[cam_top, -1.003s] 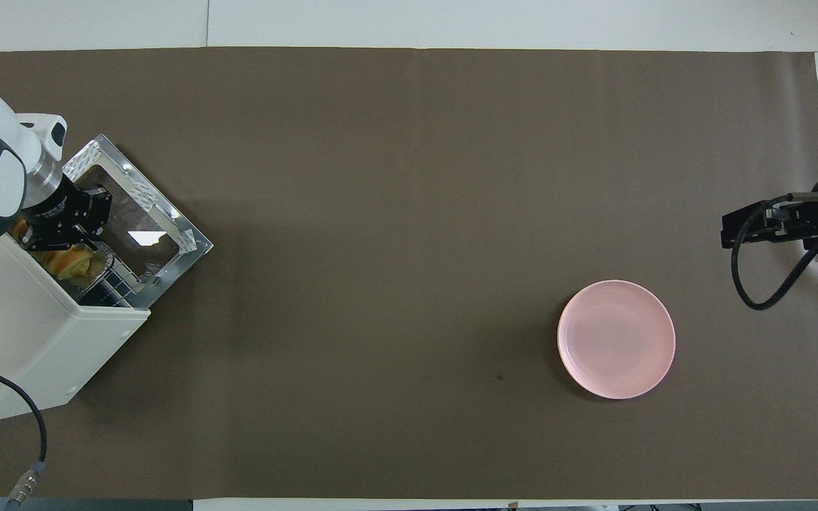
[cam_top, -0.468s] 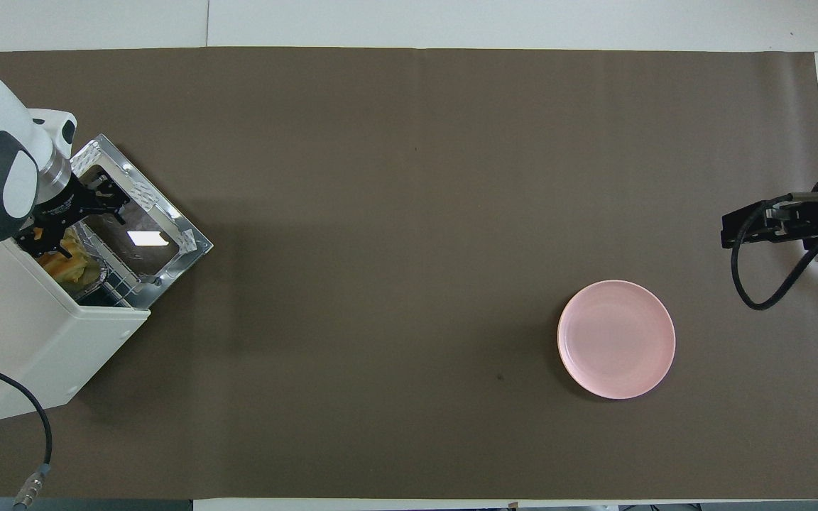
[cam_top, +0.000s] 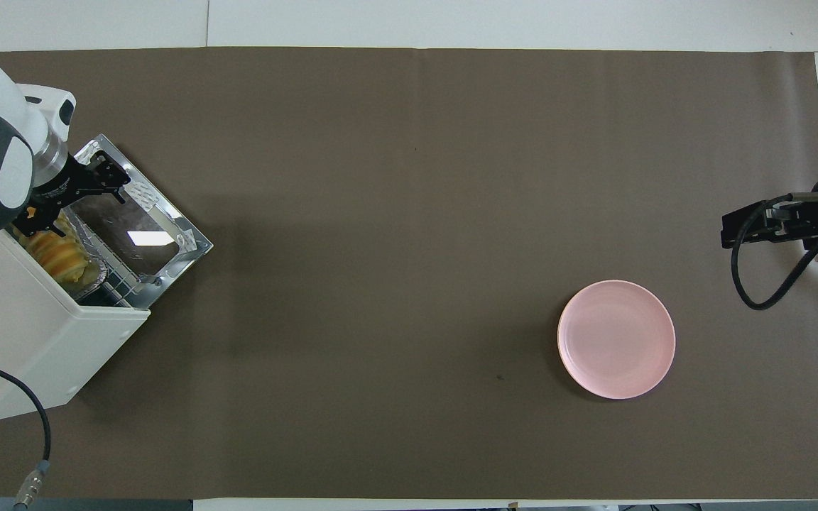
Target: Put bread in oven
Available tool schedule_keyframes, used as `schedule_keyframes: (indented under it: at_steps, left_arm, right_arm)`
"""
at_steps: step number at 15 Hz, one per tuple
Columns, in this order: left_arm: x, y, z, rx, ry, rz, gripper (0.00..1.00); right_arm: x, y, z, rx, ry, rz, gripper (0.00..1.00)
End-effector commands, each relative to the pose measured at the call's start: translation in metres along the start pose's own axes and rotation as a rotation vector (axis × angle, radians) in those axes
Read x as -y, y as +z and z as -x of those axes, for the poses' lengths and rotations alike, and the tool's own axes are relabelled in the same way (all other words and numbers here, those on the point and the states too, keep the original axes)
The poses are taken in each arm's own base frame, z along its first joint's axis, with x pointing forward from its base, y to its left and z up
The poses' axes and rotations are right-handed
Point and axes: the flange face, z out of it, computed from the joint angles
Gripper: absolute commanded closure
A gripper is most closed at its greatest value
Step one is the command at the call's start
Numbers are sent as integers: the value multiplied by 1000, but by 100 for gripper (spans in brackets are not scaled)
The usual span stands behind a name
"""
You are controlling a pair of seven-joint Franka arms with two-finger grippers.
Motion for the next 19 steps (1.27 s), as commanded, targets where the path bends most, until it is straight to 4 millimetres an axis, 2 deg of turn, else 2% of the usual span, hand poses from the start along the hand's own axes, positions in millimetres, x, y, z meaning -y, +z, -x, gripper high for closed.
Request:
schedule_keyframes:
  at_steps: [1,4,6,9,11,13,15,17,19]
  left_arm:
    - [-7,-36,1,-58,111,25,0]
    - [-7,-66,10,-65,168,33,0]
    - [6,-96,16,-69,285,38,0]
    - [16,-115,25,-32,355,17,0]
    - [37,-135,45,-8,456,41,0]
    - [58,-146,63,9,519,88,0]
    - [68,-151,81,21,567,101,0]
    - [68,-138,94,30,600,105,0]
    - [67,-138,96,12,610,121,0]
  right_arm:
    - [-2,0,5,-11,-17,13,0]
    - [-2,0,5,-11,-17,13,0]
    - [-2,1,5,-10,-17,13,0]
    - [-2,0,5,-11,-17,13,0]
    - [-2,1,5,-10,-17,13,0]
    - [-2,0,5,-11,-17,13,0]
    - [-2,0,5,-11,-17,13,0]
    - [-2,0,5,-11,-17,13,0]
    - [-2,0,5,-11,-17,13,0]
